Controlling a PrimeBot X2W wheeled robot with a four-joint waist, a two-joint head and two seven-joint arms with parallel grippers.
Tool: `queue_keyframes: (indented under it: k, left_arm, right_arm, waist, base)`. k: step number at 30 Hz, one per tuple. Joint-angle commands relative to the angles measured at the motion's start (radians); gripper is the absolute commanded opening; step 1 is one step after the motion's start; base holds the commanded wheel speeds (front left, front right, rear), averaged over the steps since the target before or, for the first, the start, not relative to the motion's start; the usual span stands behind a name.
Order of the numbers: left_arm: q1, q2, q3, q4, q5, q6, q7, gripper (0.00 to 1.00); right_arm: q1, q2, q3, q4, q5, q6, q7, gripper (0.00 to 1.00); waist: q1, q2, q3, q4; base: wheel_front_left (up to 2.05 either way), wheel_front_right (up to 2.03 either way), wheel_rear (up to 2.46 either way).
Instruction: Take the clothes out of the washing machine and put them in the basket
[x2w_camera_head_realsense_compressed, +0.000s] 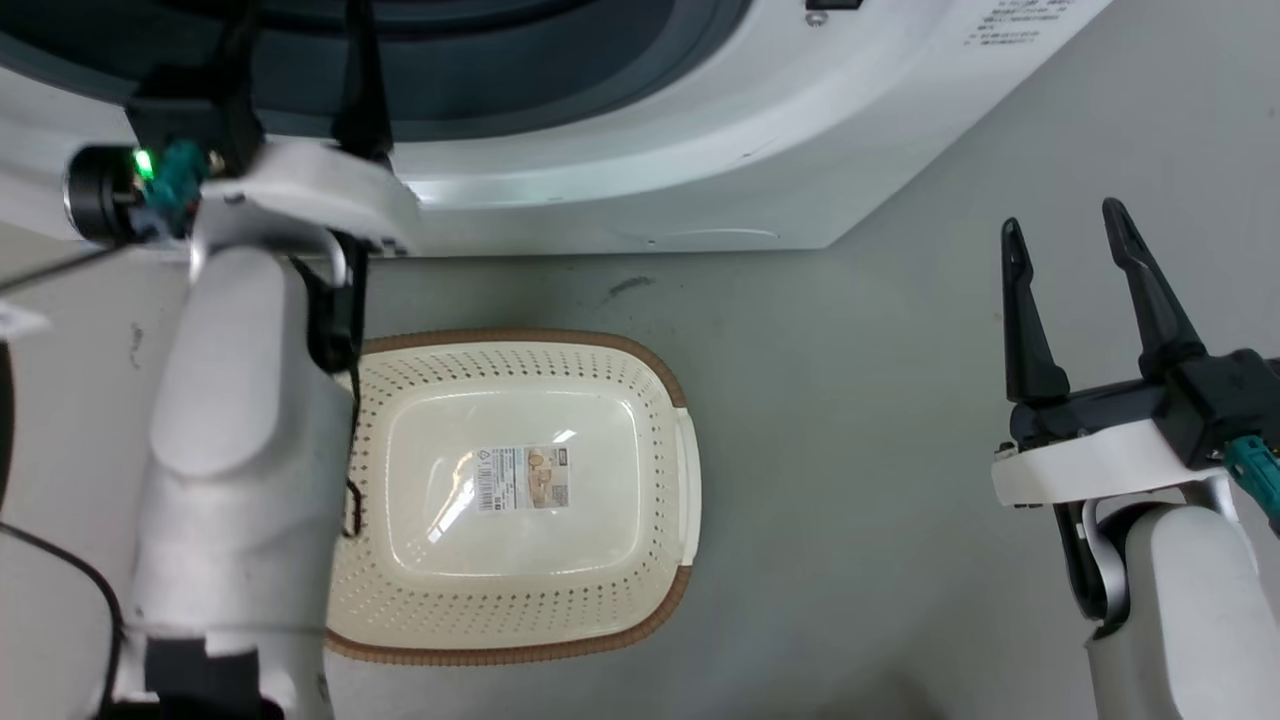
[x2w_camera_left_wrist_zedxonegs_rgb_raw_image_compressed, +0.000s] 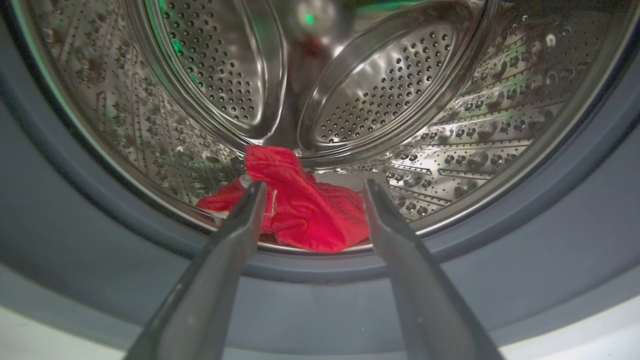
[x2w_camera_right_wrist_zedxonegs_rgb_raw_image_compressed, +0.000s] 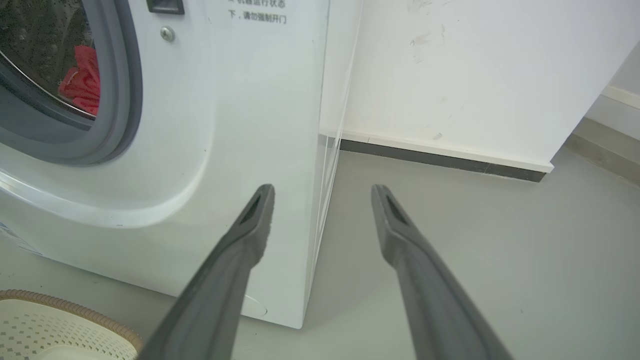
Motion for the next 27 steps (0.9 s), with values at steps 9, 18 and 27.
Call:
queue_keyframes:
  k: [9, 18, 27]
  left_arm:
    - [-0.262, 0.072, -0.005, 0.272, 0.013, -0.008, 0.038, 1.0]
    - [-0.495, 0.137, -0.027, 0.474, 0.023, -0.026, 0.211, 1.0]
    - [-0.695, 0.231, -0.056, 0.62, 0.028, -0.05, 0.548, 1.0]
  right_arm:
    - [-0.052, 0.002, 0.04, 0.033, 0.036, -0.001, -0.01, 1.0]
    - [-0.075, 0.002, 0.09, 0.044, 0.088, -0.001, -0.011, 1.0]
    - [-0.093, 0.002, 0.145, 0.051, 0.157, -0.001, -0.011, 1.0]
  waist:
    - [-0.0002, 0.0, 0.062, -0.061]
    - [-0.0002, 0.0, 0.095, -0.126]
    - [-0.0002, 0.0, 0.157, -0.224]
  base:
    - [0.0, 0.0, 0.0]
    - [0.0, 0.0, 0.0]
    - [0.0, 0.0, 0.0]
